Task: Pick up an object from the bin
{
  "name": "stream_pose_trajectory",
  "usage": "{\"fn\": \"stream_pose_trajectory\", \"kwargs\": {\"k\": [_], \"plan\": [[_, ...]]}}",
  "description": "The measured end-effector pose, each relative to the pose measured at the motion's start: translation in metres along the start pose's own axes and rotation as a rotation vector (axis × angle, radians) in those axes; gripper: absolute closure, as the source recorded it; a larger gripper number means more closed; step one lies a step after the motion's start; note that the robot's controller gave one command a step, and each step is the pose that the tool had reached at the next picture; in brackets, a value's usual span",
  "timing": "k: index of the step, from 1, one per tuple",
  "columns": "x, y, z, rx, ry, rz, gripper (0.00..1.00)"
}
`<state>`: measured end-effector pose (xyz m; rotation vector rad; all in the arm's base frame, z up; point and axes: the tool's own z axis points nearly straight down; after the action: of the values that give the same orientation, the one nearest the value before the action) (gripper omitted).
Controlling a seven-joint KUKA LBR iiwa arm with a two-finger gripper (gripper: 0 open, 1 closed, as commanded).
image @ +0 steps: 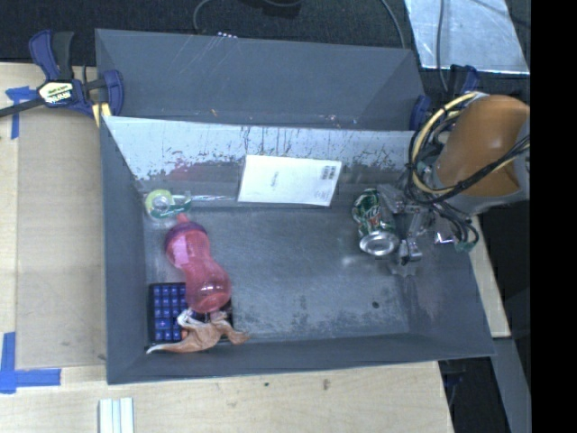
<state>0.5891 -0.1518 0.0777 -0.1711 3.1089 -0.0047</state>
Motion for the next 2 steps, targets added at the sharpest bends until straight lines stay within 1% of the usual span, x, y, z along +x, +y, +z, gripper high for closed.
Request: {"fn": "stream_pose_trajectory", "kwargs": {"k": [1,2], "plan": [[-0.018,0.000,0.001,-0.003,0.016,0.280,0.00],[-0.029,-0.001,0.002,0.010,-0.001,0.246,0.00]]}}
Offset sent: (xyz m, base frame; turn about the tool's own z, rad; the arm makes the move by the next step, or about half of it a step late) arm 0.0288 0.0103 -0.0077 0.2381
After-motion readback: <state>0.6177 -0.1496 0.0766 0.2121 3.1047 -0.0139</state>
